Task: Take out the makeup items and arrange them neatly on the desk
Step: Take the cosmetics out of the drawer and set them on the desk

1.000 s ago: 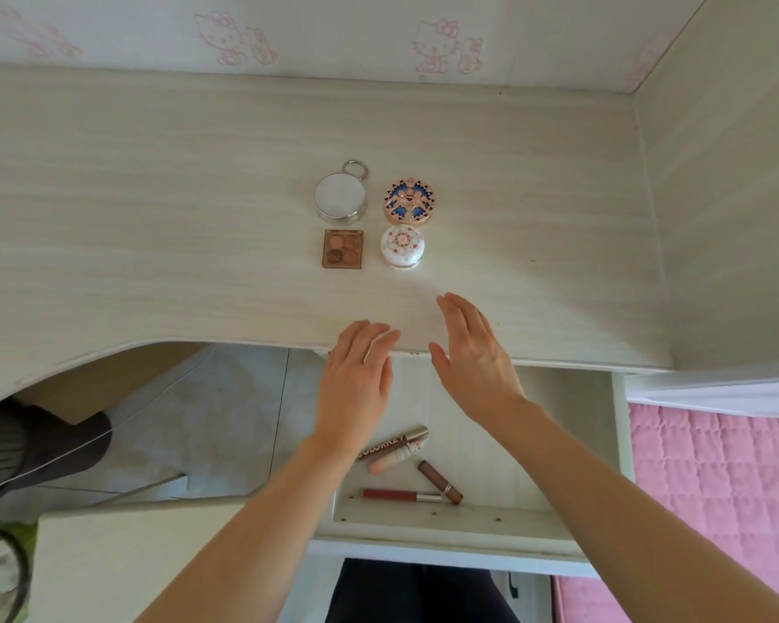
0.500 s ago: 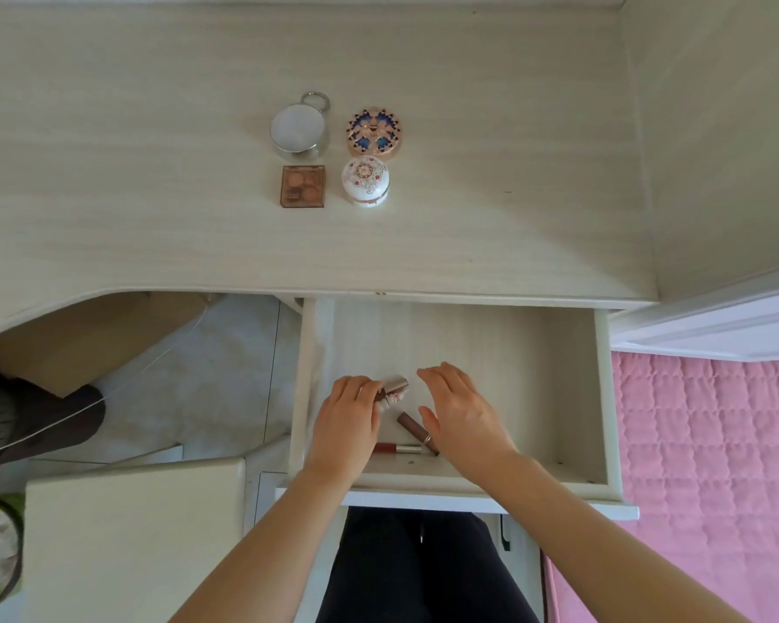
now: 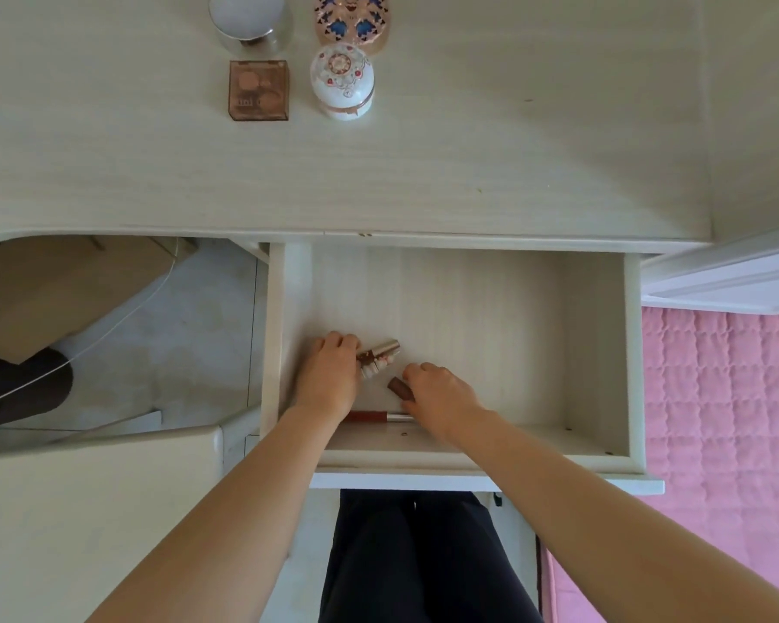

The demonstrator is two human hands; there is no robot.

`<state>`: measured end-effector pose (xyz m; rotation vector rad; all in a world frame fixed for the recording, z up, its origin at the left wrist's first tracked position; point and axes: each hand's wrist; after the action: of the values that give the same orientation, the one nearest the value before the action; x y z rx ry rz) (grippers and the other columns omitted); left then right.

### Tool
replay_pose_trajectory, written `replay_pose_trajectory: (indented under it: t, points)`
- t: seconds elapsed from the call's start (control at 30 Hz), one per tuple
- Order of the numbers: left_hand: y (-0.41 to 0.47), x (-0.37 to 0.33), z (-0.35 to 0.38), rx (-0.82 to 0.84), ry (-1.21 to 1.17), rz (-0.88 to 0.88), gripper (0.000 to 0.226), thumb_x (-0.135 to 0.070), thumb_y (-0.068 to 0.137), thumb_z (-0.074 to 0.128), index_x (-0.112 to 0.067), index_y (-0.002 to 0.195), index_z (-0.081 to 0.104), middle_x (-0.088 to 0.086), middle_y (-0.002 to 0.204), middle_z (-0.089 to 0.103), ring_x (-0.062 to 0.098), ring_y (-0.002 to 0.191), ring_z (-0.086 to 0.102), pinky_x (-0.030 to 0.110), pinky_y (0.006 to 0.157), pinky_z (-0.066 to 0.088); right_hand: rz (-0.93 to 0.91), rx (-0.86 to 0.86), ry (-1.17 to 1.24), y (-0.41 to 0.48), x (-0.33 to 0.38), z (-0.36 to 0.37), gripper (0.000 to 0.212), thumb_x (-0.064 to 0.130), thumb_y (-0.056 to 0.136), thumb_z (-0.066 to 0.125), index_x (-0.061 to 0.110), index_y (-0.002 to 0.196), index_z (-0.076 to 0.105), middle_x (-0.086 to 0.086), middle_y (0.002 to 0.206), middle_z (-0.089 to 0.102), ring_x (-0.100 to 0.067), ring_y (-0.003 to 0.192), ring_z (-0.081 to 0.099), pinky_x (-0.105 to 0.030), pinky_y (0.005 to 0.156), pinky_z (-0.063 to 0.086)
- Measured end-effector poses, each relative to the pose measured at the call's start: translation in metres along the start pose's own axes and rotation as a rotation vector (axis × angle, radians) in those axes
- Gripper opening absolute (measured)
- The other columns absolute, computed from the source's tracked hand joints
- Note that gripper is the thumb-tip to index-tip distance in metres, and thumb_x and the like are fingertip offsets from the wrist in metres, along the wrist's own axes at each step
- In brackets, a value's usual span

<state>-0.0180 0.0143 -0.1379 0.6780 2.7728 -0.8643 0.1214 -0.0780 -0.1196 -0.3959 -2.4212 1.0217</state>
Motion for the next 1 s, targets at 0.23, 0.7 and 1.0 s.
replay_pose_trajectory:
  t: [0.23, 0.7, 1.0]
  points:
    - [0.007, 0.000, 0.004, 0.012, 0.102, 0.085, 0.018, -0.019, 0.093, 0.056, -0.015, 0.111, 0.056, 0.003, 0.114, 0.053, 0.023, 0.108, 0.045, 0.033, 0.079, 0.047, 0.016, -0.045, -0.124, 0.010, 0.005, 0.010, 0.033, 0.012, 0.090, 0.057, 0.013, 0.121, 0.043, -0.007, 0.117, 0.055, -0.028, 0.107, 0.054, -0.035, 0.068, 0.041]
    - [0.000, -0.007, -0.008, 0.036, -0.207, 0.128, 0.008, -0.015, 0.099, 0.044, -0.012, 0.107, 0.043, 0.003, 0.102, 0.051, 0.018, 0.077, 0.050, 0.029, 0.059, 0.040, -0.083, 0.025, 0.234, 0.002, -0.010, 0.006, 0.023, 0.018, 0.089, 0.052, 0.009, 0.110, 0.051, -0.006, 0.101, 0.038, -0.024, 0.083, 0.049, -0.028, 0.076, 0.043]
    - [0.001, 0.000, -0.004, 0.111, -0.111, 0.160, 0.032, -0.037, 0.086, 0.066, -0.019, 0.098, 0.041, -0.004, 0.083, 0.046, 0.016, 0.074, 0.046, 0.030, 0.059, 0.036, -0.149, 0.128, 0.385, -0.003, 0.000, 0.009, 0.017, 0.011, 0.088, 0.050, 0.026, 0.083, 0.043, 0.001, 0.090, 0.054, -0.016, 0.081, 0.051, -0.024, 0.072, 0.039]
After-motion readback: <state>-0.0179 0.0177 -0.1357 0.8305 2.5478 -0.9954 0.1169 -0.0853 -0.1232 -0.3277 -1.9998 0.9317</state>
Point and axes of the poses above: each hand's wrist, its own y-axis towards the middle knuckle, its own z-axis out of the palm, x = y × z
